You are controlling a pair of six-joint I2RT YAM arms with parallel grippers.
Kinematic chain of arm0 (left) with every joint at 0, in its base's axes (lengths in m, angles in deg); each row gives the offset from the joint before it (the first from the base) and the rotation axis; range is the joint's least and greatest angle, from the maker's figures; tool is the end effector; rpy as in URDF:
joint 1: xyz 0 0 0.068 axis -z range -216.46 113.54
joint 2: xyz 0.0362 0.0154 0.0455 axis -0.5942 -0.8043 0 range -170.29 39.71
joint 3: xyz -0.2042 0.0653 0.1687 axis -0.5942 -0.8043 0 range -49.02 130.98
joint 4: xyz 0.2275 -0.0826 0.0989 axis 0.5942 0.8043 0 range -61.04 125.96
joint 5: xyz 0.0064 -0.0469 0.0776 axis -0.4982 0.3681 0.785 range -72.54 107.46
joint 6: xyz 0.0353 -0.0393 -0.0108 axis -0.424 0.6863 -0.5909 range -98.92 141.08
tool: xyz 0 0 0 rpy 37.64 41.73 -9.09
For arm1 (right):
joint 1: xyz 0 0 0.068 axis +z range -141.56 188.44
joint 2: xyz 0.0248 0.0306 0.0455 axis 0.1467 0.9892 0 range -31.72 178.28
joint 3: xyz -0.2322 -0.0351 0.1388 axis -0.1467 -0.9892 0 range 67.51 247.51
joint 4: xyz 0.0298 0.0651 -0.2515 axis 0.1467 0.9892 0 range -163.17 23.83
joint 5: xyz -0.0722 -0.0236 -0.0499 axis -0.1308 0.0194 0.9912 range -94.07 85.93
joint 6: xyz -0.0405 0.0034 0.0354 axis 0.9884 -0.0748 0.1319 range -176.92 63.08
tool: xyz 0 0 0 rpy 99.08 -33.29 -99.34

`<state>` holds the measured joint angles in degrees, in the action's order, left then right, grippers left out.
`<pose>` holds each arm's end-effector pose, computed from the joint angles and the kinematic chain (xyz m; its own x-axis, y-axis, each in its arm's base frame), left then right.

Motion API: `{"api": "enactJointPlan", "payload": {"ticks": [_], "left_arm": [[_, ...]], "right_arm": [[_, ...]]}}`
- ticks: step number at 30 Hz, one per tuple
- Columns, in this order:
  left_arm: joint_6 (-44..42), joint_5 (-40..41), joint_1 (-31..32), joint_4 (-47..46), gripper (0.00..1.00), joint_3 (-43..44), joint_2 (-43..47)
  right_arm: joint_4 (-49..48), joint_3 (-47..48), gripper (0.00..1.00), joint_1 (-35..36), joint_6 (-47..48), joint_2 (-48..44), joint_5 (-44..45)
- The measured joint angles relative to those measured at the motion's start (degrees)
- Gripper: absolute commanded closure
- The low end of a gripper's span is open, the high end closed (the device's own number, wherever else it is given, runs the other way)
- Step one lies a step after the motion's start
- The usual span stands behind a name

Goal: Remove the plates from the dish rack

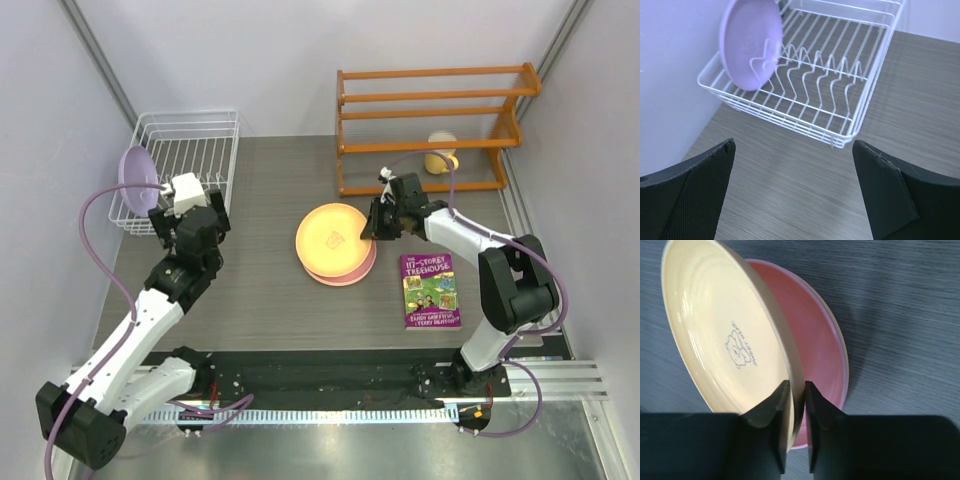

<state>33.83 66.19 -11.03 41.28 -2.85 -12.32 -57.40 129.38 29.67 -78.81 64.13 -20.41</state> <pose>0.1921 -0.0618 0.3259 -0.1949 -0.0685 -0.9784 -0.4150 0.9096 0.0189 0.3260 0.1373 0.2064 -0.8529 0.0524 -0.5195 -0.2145 0.8720 0.4401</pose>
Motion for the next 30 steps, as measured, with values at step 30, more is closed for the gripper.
{"api": "enactJointPlan", "payload": {"ticks": [30], "left_arm": [[-10.3,-5.3,-34.3,-18.9,0.05,24.0,-41.0]], "right_arm": [[11.5,3.5,0.22,-1.1,5.3,-6.9,16.5]]}}
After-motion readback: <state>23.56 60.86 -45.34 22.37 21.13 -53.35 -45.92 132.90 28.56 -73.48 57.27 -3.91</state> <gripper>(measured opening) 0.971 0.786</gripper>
